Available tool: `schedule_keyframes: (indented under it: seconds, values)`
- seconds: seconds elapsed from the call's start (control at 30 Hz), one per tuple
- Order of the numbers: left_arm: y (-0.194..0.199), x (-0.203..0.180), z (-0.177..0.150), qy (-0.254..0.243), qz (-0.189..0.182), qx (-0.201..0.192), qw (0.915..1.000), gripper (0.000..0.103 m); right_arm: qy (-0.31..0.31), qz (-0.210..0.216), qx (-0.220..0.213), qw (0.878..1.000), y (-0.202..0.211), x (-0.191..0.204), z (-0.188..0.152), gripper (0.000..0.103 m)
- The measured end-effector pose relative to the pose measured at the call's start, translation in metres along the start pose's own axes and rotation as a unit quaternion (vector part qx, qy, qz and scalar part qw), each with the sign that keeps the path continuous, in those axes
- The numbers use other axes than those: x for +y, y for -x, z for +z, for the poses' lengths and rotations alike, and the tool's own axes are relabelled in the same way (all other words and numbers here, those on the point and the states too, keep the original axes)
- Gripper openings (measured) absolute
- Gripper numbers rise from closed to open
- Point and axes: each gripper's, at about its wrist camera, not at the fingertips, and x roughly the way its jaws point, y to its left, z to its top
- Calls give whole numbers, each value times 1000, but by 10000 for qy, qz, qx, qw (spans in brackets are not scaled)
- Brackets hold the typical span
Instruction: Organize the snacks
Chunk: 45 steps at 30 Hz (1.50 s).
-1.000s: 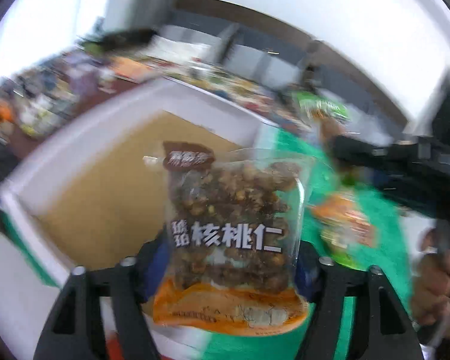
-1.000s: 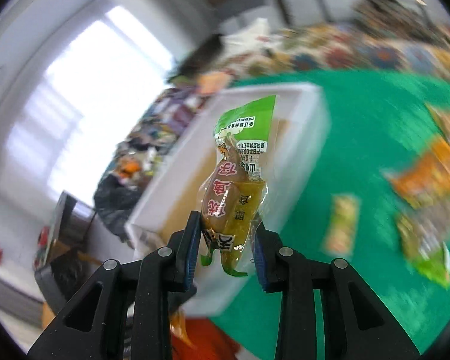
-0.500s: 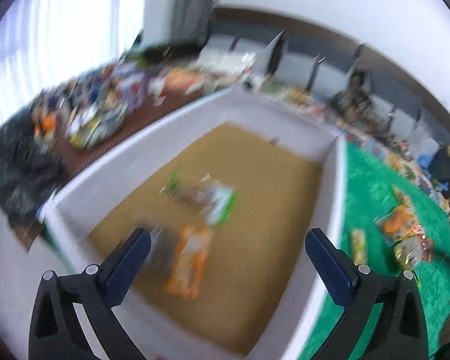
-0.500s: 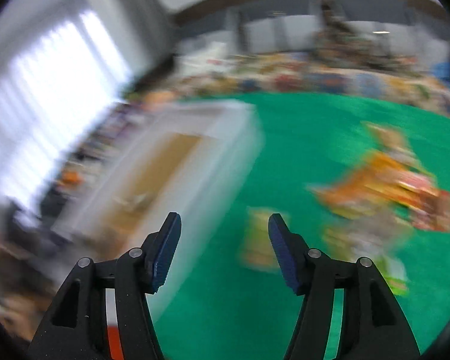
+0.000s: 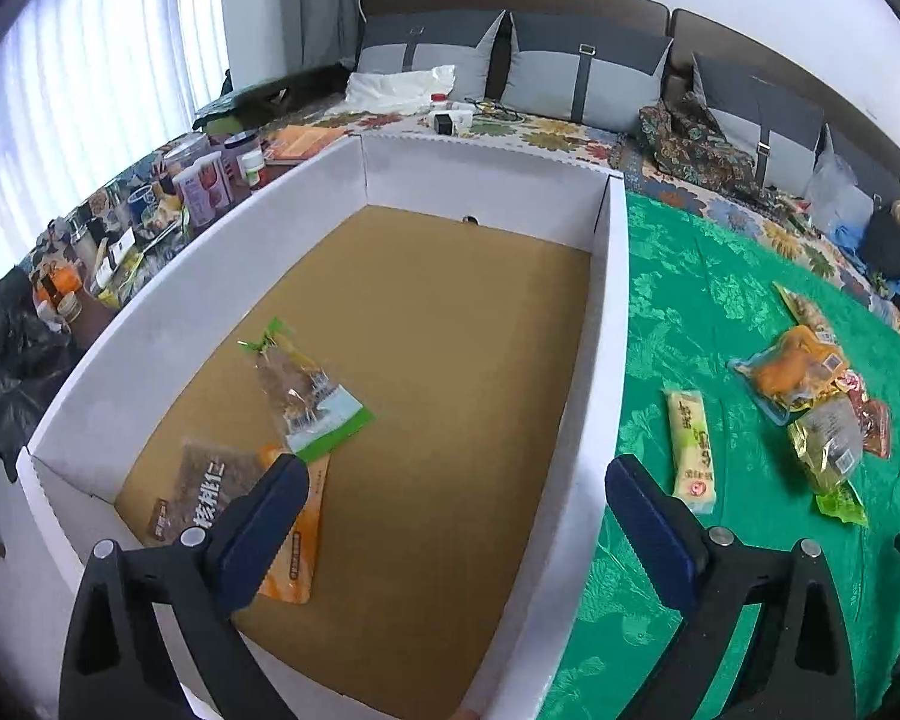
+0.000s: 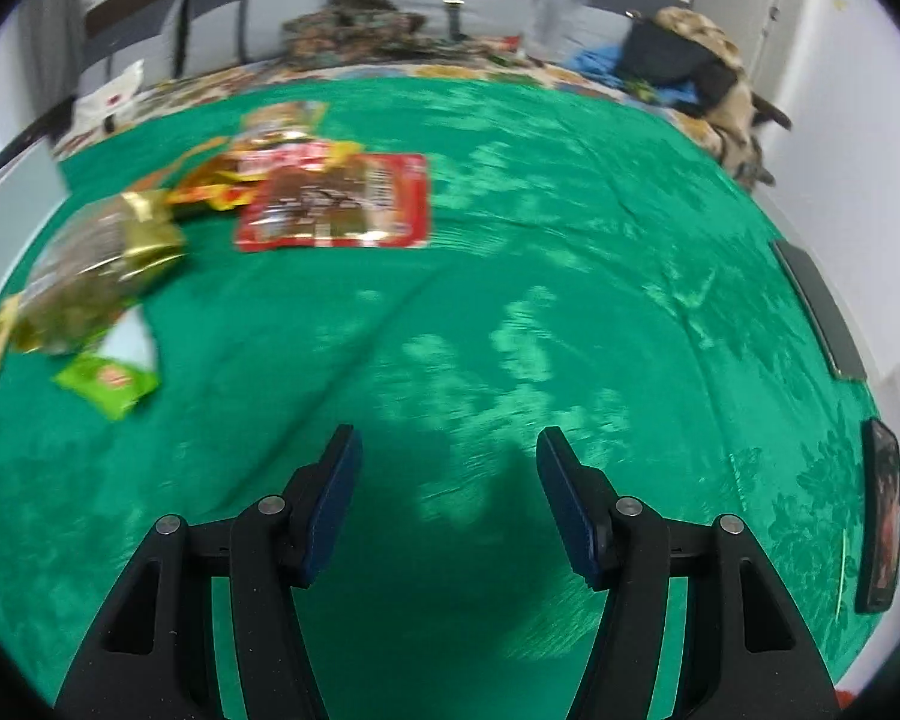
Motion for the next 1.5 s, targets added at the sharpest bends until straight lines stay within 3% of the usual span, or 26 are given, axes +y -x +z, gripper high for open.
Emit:
schedule_keyframes:
  seconds: [0.17, 0.33, 0.4, 0.47, 0.53, 0.67, 0.83, 0.97, 1.1, 1.5]
  values:
    - [10, -16, -5, -327, 221, -156, 9991, 99, -202, 165, -60, 9996, -8, -10, -4, 64]
    - [64, -34, -10, -386, 794, -1253, 9882, 99, -325, 190, -259, 9990, -9, -14, -11, 74]
    - [86, -49, -16, -476, 742, -1641, 9825, 102, -318, 171, -250, 9990, -10, -13, -11, 75]
    - [101, -69, -27, -588, 354, -1855, 9802, 103, -314, 151, -246, 9991, -11, -13, -11, 77]
    - [99, -88, -35, -695, -92, -1658, 9837, 103, -328, 142, -241, 9991, -11, -13, -11, 78]
    - [52, -131, -64, -930, -955, -521, 9897, 103, -342, 144, -238, 9990, -12, -14, -11, 78]
    - [-8, -176, -93, -1536, -1121, 167, 9816, 103, -350, 137, -233, 9990, -13, -14, -11, 80]
    - [-32, -189, -104, -1778, -1108, 286, 9774, 103, -348, 140, -234, 9990, -13, -14, -11, 80]
    - [-47, -187, -107, -1719, -1185, 465, 9768, 102, -348, 140, -234, 9990, -13, -14, -11, 80]
    - [-51, -186, -114, -1760, -1318, 251, 9752, 103, -350, 142, -235, 9990, -13, -14, -11, 80]
